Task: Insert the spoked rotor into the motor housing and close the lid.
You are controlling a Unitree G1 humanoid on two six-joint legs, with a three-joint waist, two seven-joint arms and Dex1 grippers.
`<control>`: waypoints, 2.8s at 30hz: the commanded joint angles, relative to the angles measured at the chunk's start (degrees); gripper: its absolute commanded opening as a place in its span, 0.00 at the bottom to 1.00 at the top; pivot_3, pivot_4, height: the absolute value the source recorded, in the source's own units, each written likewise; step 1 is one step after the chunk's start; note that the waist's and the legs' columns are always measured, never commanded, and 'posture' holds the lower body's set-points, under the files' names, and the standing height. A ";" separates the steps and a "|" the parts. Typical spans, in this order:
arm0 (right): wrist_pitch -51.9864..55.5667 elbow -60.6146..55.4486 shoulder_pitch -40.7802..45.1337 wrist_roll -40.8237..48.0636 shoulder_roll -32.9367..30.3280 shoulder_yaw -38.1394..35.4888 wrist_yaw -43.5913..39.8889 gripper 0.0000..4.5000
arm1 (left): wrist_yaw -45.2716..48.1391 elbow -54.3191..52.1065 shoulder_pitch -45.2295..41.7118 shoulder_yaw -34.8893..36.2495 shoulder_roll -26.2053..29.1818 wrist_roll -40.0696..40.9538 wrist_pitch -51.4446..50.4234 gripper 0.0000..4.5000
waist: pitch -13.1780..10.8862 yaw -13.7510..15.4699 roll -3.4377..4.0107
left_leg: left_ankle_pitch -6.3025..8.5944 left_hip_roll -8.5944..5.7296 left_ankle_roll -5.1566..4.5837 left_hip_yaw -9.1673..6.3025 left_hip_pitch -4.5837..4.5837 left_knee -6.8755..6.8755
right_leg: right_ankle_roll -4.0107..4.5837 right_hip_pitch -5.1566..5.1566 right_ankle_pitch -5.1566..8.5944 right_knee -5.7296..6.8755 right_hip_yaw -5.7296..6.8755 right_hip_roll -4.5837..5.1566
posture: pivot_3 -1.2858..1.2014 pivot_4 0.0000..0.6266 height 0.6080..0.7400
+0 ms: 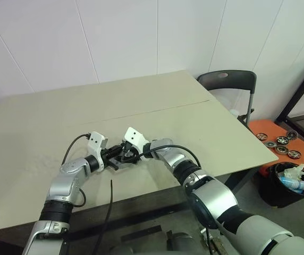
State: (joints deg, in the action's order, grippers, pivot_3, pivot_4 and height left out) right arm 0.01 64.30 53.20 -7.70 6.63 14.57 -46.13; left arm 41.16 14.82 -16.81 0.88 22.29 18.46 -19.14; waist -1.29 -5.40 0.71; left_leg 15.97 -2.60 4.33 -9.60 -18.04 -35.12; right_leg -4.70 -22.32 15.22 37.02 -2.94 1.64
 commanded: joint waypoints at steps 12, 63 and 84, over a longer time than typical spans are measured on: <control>4.15 0.66 -0.76 1.30 0.80 -0.84 -4.15 1.00 | 0.22 1.06 1.59 -0.86 0.40 -1.80 -1.37 0.00 | -0.03 -0.02 0.07 | 0.01 0.01 0.02 0.00 0.62 0.00 | 0.18 0.65 0.14 0.04 0.03 -0.03 | 0.52 0.00 1.00; 59.10 0.64 17.62 19.95 -15.18 -13.86 -27.11 1.00 | 1.82 1.36 2.32 0.66 1.78 -1.83 -1.64 0.00 | -0.51 0.97 -0.14 | -0.01 0.00 0.00 0.08 -0.38 -0.03 | 0.01 -0.41 0.01 0.05 0.03 -0.03 | 0.52 0.00 1.00; 59.72 -2.82 10.65 18.28 -10.83 -9.32 -16.94 1.00 | 1.41 1.28 2.72 1.14 1.62 -1.99 -1.20 0.00 | -0.50 1.38 -0.15 | 0.00 0.01 0.01 0.14 -0.41 -0.05 | 0.00 -0.44 0.00 0.09 0.07 -0.05 | 0.52 0.00 1.00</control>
State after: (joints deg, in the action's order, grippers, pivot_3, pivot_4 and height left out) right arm 60.52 63.05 63.40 10.22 -4.96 6.19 -64.29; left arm 43.20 13.67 -15.46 2.95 23.56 18.06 -19.09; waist -1.79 -4.02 0.57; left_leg 15.96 -2.58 4.34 -9.47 -18.45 -35.17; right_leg -4.70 -22.76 15.23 37.11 -2.87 1.59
